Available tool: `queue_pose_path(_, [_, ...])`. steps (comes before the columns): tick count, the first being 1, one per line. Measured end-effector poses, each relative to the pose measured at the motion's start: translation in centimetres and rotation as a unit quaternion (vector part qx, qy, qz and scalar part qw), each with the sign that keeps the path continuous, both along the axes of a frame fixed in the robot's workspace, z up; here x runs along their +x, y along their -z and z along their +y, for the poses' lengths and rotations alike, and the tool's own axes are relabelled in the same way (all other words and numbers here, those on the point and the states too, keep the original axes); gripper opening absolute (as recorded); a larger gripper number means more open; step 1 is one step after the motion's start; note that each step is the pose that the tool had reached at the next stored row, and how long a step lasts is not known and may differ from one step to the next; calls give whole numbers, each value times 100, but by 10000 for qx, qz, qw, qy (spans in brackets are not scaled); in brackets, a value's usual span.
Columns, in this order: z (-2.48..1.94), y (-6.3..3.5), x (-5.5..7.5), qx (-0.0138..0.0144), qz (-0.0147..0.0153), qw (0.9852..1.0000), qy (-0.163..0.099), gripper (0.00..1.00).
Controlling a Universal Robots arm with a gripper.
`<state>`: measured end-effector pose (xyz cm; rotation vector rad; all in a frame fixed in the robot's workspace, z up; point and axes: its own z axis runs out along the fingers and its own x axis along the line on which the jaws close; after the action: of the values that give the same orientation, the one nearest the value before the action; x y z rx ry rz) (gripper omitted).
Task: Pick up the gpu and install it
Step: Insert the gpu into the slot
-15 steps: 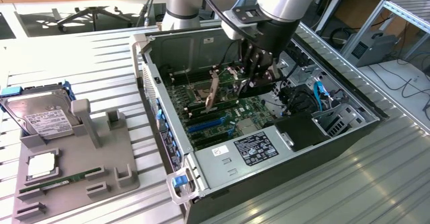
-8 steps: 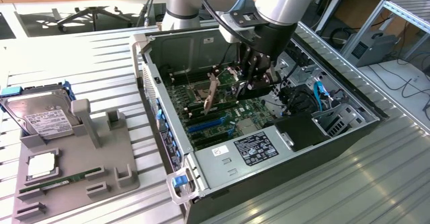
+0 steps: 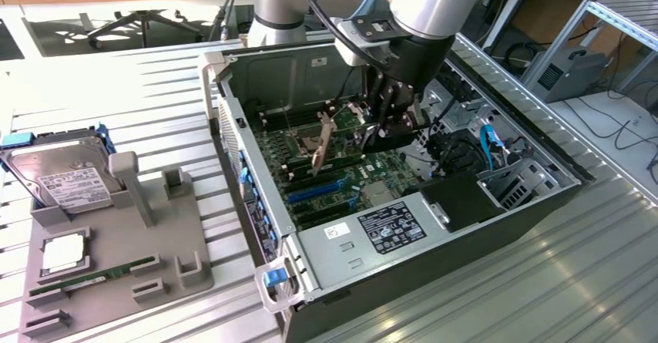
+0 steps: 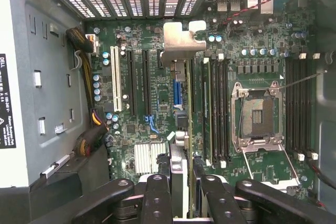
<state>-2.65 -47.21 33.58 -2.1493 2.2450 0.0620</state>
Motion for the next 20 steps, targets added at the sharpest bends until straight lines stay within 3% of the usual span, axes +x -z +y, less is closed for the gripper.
queue_pose_path(20, [-10, 33, -95, -1, 0, 10000, 0, 27])
